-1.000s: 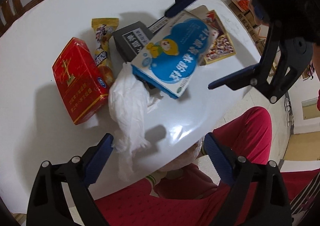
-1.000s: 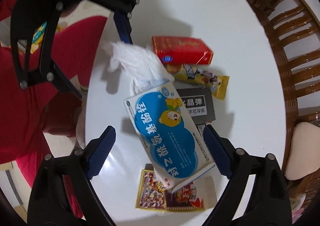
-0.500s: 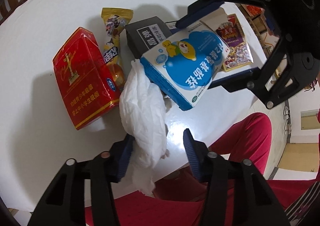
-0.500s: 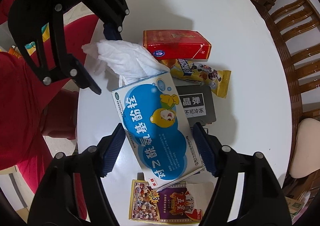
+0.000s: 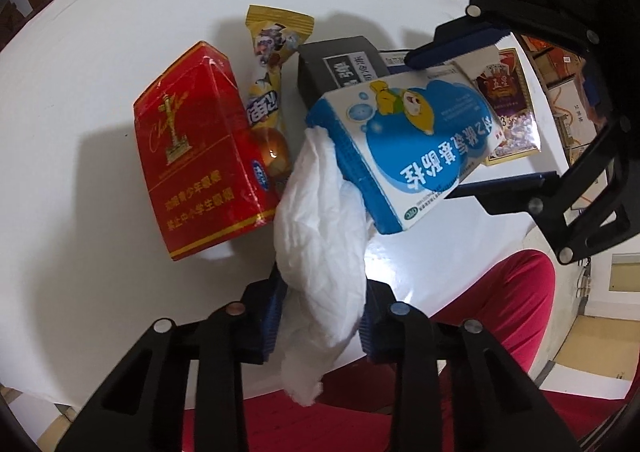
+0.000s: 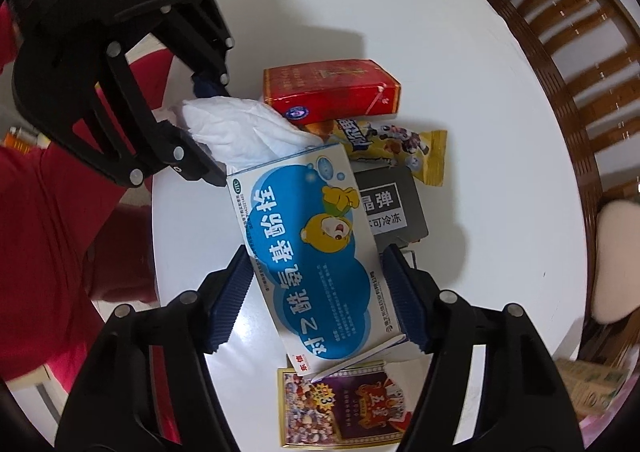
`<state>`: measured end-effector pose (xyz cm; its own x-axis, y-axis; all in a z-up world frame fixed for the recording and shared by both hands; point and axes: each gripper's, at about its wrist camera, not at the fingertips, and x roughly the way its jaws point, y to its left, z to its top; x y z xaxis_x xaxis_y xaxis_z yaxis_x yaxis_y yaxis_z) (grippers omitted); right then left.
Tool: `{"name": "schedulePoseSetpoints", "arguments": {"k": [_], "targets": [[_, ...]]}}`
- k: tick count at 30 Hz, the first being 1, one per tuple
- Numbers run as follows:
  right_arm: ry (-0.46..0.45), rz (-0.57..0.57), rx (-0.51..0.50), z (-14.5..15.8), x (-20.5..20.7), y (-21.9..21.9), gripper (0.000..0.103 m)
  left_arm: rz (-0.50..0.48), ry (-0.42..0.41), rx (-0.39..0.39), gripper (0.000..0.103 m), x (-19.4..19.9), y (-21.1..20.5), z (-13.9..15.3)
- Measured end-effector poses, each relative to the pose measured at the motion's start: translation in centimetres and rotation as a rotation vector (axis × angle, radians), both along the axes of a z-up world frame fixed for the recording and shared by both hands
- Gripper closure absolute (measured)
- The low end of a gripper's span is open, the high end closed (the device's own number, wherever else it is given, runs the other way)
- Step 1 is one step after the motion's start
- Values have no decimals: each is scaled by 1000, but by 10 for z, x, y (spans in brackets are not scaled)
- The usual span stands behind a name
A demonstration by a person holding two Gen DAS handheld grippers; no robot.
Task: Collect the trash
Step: 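Close the left tool on the tissue while the right tool grips the blue box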
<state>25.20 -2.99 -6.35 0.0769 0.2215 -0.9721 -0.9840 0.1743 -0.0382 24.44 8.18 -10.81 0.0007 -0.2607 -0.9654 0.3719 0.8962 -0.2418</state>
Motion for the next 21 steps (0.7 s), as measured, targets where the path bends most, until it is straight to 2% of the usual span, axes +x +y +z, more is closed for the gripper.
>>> {"name": "schedulePoseSetpoints", "arguments": {"k": [4, 5, 7, 9, 10, 11, 12, 14, 18, 21], "targets": [[-22, -26, -32, -2, -3, 4, 37, -5, 3, 6, 78, -3, 7, 3], [-25, -29, -39, -2, -4, 5, 37, -10, 4, 6, 83, -4, 6, 3], [-32, -25, -50, -4, -6, 7, 37, -23, 2, 13, 83, -6, 6, 5], [-10, -30, -65, -7, -3, 9, 37, -32, 0, 14, 84, -8, 8, 7], [13, -35, -80, -13, -2, 10, 41, -31, 2, 11, 84, -7, 8, 8], [15, -35, -90, -17, -2, 13, 42, -30, 4, 9, 88, -6, 7, 8], [-20, -31, -76, -17, -3, 14, 43, -29, 8, 9, 90, -6, 7, 7], [-10, -43, -64, -17, 0, 15, 43, -28, 8, 6, 95, -5, 15, 9], [-38, -84, -36, -13, 3, 6, 43, -6, 7, 6, 95, -4, 30, 14], [-68, -121, -16, -3, 2, -3, 43, 6, -11, 5, 95, -7, 24, 18]]}}
